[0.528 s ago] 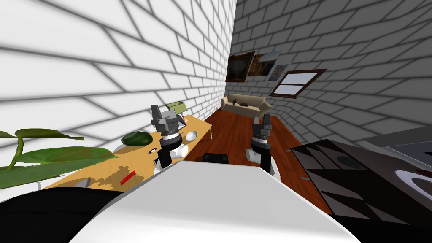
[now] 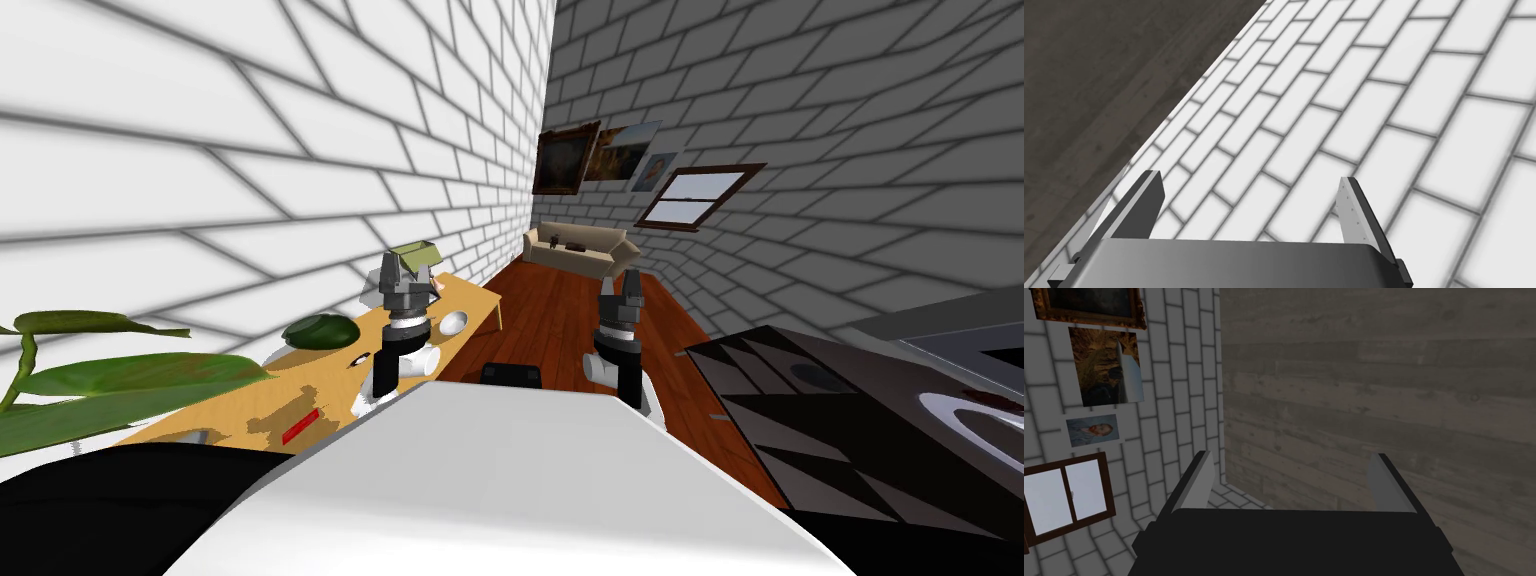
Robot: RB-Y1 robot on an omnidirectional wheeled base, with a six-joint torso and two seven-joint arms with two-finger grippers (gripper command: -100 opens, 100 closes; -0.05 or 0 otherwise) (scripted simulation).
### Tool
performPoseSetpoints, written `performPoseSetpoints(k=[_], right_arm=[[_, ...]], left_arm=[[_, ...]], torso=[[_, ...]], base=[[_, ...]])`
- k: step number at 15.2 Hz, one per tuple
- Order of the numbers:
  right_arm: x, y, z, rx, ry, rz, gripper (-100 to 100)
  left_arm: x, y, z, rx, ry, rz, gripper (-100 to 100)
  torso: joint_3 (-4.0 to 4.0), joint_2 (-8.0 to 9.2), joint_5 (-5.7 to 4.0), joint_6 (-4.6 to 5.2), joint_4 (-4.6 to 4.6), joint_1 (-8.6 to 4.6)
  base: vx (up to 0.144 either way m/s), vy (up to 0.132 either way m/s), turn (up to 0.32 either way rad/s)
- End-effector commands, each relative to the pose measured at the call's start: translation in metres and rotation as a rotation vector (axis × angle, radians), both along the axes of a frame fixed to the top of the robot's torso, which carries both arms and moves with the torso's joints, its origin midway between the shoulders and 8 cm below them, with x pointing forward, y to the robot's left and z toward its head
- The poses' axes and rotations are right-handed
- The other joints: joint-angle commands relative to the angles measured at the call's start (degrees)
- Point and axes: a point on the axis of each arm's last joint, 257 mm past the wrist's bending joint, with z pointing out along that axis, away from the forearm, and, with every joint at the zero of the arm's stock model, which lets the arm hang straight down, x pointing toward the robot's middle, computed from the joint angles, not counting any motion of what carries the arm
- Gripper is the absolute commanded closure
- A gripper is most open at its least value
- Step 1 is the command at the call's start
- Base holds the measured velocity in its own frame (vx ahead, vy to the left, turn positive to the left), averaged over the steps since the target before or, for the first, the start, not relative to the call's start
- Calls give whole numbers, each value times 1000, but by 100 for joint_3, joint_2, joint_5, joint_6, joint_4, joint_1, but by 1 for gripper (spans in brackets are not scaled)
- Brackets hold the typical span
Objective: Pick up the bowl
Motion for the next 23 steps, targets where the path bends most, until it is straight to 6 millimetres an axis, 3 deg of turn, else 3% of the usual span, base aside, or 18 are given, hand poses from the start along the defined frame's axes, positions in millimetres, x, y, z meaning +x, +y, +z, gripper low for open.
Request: performPoseSetpoints(k=[1,9,11,16,18,21,23], right_arm=[[0,0,0,0,0,0,0],[0,0,0,0,0,0,0],[0,0,0,0,0,0,0],[0,0,0,0,0,0,0],[0,0,0,0,0,0,0],[0,0,0,0,0,0,0],[0,0,0,0,0,0,0]], left_arm=[[8,2,-10,11,45,-2,-100],[43,26,-70,29,284,22,-100],[46,26,-73,27,301,24,-100],[60,50,-120,11,464,59,-100],[62,51,-126,8,485,62,-100],[67,69,-160,-14,596,90,-100],[68,70,-165,-17,616,93,-100]], torso=[[0,0,0,0,0,0],[0,-1,0,0,0,0],[-1,-1,1,0,0,0],[-1,-2,0,0,0,0],[-1,-2,1,0,0,2],[-1,-2,0,0,0,-1],[-2,-3,1,0,-1,0]], base=[[-8,21,-45],[-6,22,-53],[-4,19,-37],[-4,21,-58],[-2,22,-38],[-2,20,-60],[-1,22,-45]])
